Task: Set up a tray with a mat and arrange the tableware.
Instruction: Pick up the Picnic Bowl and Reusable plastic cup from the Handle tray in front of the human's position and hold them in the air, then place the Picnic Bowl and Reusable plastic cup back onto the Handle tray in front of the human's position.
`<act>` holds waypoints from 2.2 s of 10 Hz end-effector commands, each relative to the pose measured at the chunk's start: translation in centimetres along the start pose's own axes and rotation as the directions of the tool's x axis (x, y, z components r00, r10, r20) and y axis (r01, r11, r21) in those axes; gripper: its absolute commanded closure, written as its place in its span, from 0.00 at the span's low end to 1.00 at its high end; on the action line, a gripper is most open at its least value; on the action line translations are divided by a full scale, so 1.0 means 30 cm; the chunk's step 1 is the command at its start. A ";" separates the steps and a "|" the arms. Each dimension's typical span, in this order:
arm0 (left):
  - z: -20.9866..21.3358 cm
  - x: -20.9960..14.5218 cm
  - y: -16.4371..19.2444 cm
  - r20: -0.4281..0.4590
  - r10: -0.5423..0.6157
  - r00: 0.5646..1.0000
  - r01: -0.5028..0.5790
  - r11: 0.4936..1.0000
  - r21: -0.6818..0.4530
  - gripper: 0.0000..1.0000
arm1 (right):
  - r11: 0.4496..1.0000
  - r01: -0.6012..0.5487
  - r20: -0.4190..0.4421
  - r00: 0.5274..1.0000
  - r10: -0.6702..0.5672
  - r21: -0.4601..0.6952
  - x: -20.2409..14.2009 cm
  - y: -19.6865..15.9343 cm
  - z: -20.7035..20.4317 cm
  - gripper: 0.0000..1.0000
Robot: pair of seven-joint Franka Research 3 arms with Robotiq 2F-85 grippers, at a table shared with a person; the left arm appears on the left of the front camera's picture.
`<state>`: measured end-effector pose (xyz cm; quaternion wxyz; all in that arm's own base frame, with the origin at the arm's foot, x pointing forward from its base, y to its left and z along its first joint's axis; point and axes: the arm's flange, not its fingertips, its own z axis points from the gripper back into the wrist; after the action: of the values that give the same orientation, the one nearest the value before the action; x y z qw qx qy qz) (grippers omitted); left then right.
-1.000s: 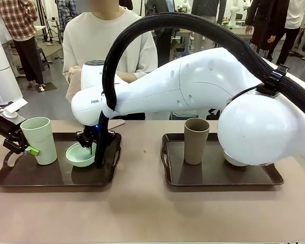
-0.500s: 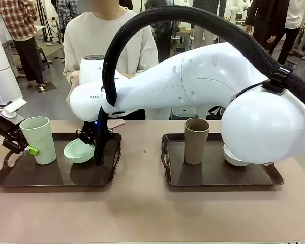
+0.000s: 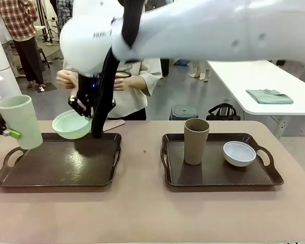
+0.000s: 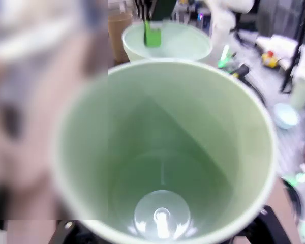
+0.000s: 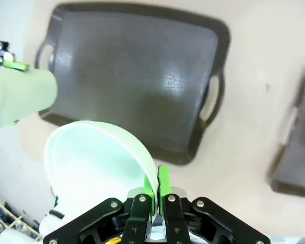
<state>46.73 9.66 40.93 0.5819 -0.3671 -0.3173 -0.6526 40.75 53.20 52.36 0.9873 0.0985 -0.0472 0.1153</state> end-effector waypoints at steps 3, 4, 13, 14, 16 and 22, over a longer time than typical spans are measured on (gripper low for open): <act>0.076 0.283 -0.220 -0.031 -0.071 0.997 0.073 0.994 0.080 1.00 | 1.000 0.011 0.021 1.000 -0.011 0.004 -0.126 -0.022 0.137 1.00; 0.080 0.315 -0.239 -0.048 -0.065 0.997 0.069 0.993 0.100 1.00 | 1.000 0.016 0.030 0.999 -0.016 0.013 -0.124 -0.017 0.146 1.00; 0.091 0.255 -0.175 -0.017 -0.071 0.997 0.072 0.995 0.063 1.00 | 1.000 -0.010 0.030 0.999 0.010 0.003 -0.112 0.003 0.179 1.00; 0.091 0.255 -0.175 -0.017 -0.071 0.997 0.072 0.995 0.063 1.00 | 1.000 -0.010 0.030 0.999 0.010 0.003 -0.112 0.003 0.179 1.00; 0.091 0.255 -0.175 -0.017 -0.071 0.997 0.072 0.995 0.063 1.00 | 1.000 -0.010 0.030 0.999 0.010 0.003 -0.112 0.003 0.179 1.00; 0.091 0.255 -0.175 -0.017 -0.071 0.997 0.072 0.995 0.063 1.00 | 1.000 -0.010 0.030 0.999 0.010 0.003 -0.112 0.003 0.179 1.00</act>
<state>41.40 8.51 48.59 0.5760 -0.3373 -0.3459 -0.6594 37.21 51.57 57.12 0.9854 0.1048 -0.0616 0.1192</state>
